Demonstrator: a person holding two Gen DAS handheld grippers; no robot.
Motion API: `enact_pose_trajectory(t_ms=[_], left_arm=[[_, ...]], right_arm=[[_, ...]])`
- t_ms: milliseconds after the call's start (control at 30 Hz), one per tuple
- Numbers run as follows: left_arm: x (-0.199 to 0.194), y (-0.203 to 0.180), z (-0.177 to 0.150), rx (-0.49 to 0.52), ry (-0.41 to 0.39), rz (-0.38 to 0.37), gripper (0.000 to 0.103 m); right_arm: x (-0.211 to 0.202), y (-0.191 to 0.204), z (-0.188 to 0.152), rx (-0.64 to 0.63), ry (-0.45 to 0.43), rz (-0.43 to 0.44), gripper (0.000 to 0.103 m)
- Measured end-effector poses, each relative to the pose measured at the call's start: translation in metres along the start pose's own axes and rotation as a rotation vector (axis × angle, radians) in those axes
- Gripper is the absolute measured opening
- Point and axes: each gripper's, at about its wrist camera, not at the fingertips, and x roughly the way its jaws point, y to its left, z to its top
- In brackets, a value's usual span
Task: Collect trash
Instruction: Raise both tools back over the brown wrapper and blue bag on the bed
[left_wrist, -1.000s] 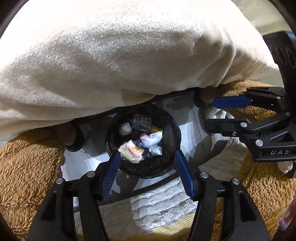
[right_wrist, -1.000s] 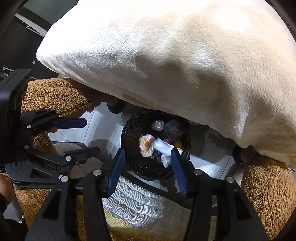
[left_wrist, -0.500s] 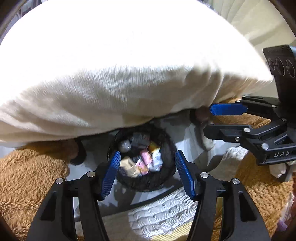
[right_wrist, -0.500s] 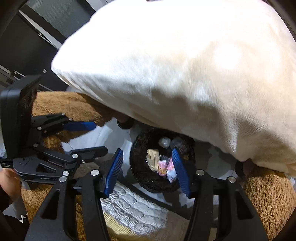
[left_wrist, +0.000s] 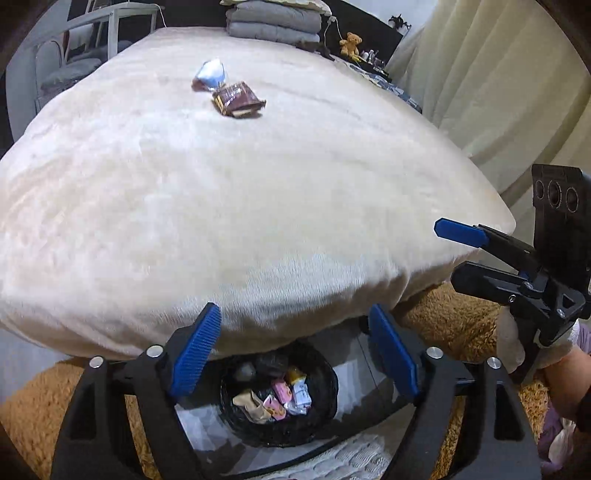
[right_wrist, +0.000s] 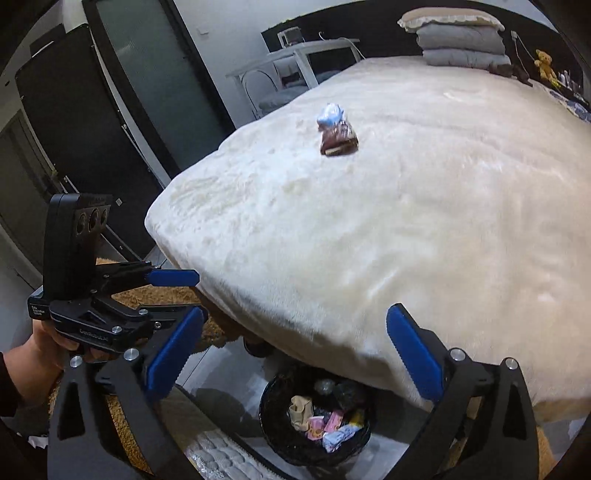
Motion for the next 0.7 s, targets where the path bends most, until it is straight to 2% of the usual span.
enact_pose_trajectory(t_ms=[67,200,367,500,700], left_arm=[[-0.007,0.005,0.013,-0.022,-0.039,-0.015,0.096],[-0.009,0.011,0.042,-0.051,-0.089,-0.037,0.096],[-0.009,0.021,0.088,-0.081,-0.152,-0.039,0.096],[0.001,0.037,0.122,-0.156,-0.162,-0.07,0.096],[0.027,0.053,0.165,-0.195,-0.163,-0.025,0.096]], right_arm=[[-0.004,-0.002,0.012,-0.008,-0.038,-0.005,0.099],[-0.007,-0.015,0.036,0.018,-0.1,0.005,0.099],[-0.005,-0.023,0.065,-0.018,-0.144,-0.047,0.099],[0.002,-0.035,0.081,-0.013,-0.159,-0.084,0.099],[0.013,-0.05,0.098,0.009,-0.16,-0.109,0.099]])
